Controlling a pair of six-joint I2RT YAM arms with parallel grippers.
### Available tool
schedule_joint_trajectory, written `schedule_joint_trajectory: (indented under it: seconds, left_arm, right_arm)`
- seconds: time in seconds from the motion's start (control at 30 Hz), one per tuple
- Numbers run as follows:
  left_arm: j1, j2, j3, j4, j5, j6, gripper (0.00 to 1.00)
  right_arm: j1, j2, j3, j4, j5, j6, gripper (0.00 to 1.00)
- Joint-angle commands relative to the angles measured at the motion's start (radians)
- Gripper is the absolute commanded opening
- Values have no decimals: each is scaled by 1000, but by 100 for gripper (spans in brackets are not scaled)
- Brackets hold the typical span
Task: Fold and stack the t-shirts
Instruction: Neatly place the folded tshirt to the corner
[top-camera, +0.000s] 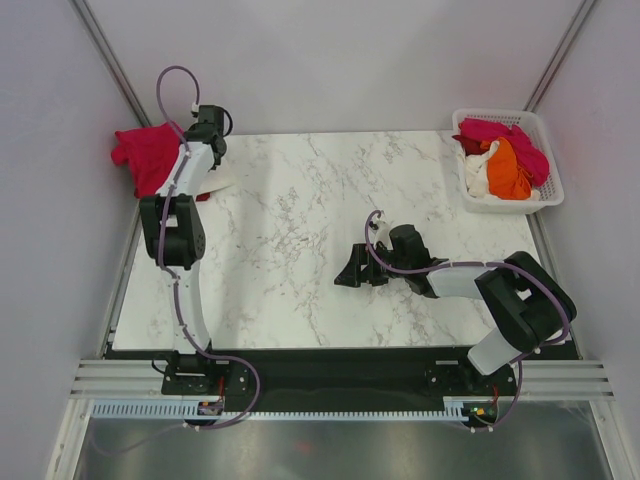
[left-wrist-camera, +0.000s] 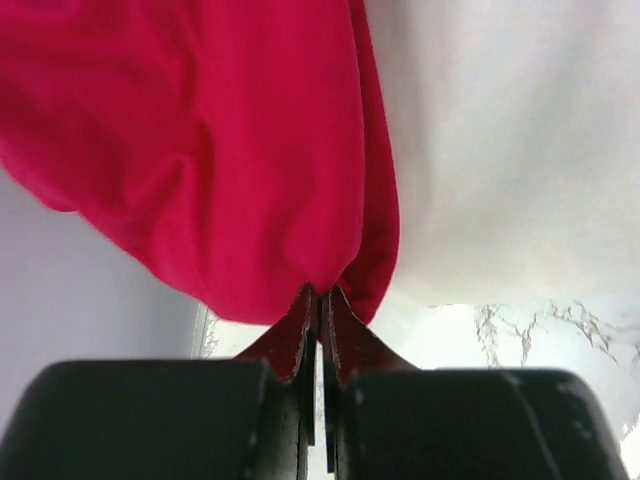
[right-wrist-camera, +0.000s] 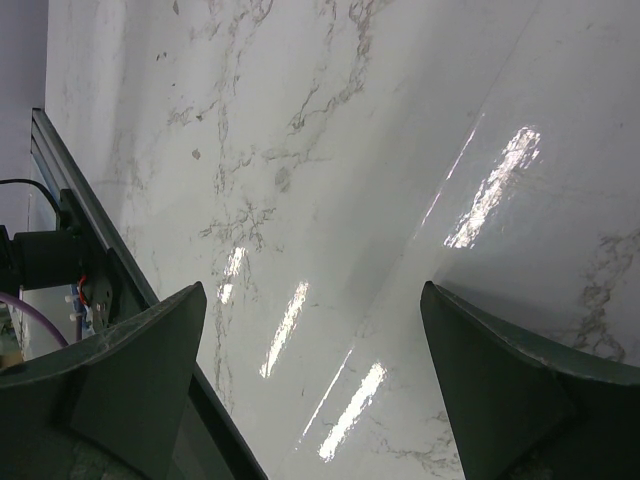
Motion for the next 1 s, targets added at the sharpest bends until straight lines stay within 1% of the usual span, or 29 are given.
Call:
schedule_joint_trajectory:
  seconds: [0.0, 0.1, 0.17, 0.2, 0.37, 0.43, 0.47, 0.5, 0.53, 0.57, 0.6, 0.7, 0.77, 0.9, 0.93, 0.97]
  left_arm:
    - [5, -228, 2, 21, 50, -46, 2]
    - [17, -317, -58, 21, 110, -95, 2]
    - [29, -350, -115, 21, 185, -144, 2]
    - [58, -366, -132, 21, 204, -157, 2]
    - [75, -356, -218, 23, 277, -195, 2]
    - [74, -318, -233, 18, 329, -198, 2]
    - [72, -301, -233, 15, 342, -200, 6]
    - [66, -289, -229, 3, 359, -200, 34]
    - [64, -266, -221, -5, 401, -201, 51]
    - [58, -259, -212, -14, 418, -201, 64]
    - [49, -258, -204, -17, 431, -200, 99]
    - [11, -282, -180, -25, 449, -203, 100]
    - [14, -314, -167, -23, 463, -221, 100]
    - [29, -301, -120, -25, 452, -236, 98]
    - [69, -290, -91, -26, 457, -249, 97]
    - [81, -279, -75, -29, 461, -258, 96]
  right_arm:
    - [7, 36, -18, -99, 12, -27, 98]
    - [8, 35, -19, -97, 10, -27, 98]
    - [7, 33, -21, -94, 9, -26, 98]
    - [7, 32, -23, -93, 10, -27, 98]
    - [5, 32, -23, -91, 6, -27, 98]
    - [7, 33, -21, -92, 6, -29, 98]
    - [7, 33, -21, -92, 6, -27, 98]
    - [7, 33, -21, -92, 6, -29, 98]
    - [7, 33, -21, -92, 6, -27, 98]
    - [7, 33, -21, -92, 6, -27, 98]
    - [7, 32, -23, -92, 7, -29, 98]
    - [7, 32, -23, -92, 7, -29, 98]
    - [7, 33, -21, -92, 7, -29, 98]
    - [5, 32, -23, -92, 7, -27, 98]
    - [7, 32, -23, -92, 7, -27, 98]
    - [7, 33, -23, -92, 7, -26, 98]
